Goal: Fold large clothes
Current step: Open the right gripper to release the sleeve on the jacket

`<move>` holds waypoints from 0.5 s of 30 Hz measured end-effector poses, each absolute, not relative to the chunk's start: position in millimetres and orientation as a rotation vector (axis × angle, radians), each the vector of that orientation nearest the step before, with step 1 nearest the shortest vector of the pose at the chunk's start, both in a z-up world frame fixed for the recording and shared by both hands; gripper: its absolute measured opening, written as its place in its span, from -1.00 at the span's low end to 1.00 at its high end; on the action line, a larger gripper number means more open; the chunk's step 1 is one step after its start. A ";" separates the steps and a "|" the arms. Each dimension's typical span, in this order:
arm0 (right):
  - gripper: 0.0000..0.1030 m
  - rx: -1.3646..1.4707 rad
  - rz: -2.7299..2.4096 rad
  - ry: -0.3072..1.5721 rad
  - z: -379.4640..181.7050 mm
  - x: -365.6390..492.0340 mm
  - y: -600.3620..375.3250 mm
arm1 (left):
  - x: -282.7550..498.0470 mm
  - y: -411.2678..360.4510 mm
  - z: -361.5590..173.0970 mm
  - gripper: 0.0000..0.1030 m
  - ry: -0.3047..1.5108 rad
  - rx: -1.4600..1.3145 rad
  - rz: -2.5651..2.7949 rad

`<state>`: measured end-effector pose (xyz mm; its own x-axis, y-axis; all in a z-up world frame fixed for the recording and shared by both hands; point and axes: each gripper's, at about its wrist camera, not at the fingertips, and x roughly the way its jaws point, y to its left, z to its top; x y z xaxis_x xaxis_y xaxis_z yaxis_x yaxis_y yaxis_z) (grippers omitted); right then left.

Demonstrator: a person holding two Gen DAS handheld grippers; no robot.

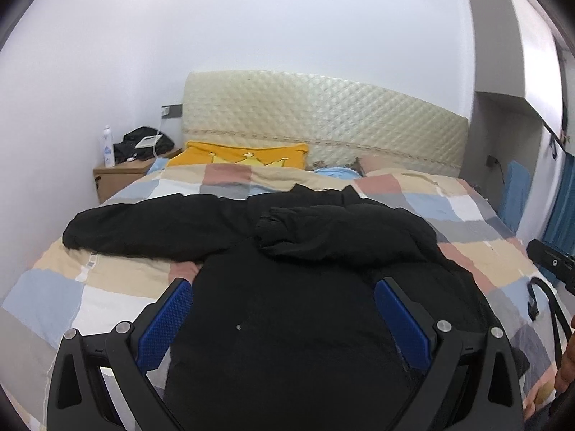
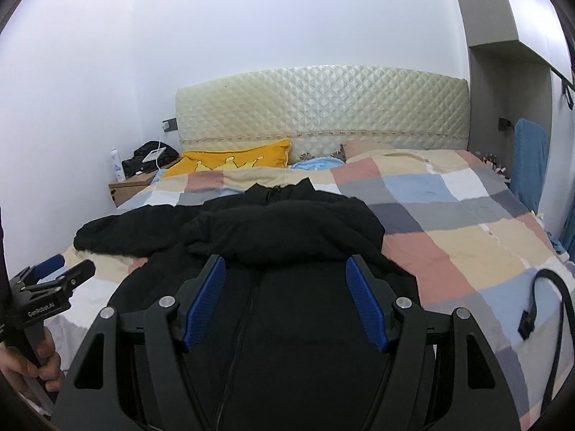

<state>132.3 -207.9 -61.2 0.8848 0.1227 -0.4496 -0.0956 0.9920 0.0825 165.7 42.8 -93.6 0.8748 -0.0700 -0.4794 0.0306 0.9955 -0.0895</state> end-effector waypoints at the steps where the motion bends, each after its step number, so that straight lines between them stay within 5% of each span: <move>1: 0.36 0.067 0.116 0.471 -64.0 127.5 -209.7 | 163.1 39.0 -94.0 1.00 0.502 -0.075 -0.056; 15: 0.36 0.065 0.108 0.438 -90.2 70.6 -223.6 | 155.4 31.6 -97.6 1.00 0.520 -0.047 -0.060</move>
<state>70.6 -223.6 -90.2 0.9000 0.1183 -0.4196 -0.0903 0.9922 0.0861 155.4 31.6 -97.6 0.8659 -0.0696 -0.4953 0.0456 0.9971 -0.0605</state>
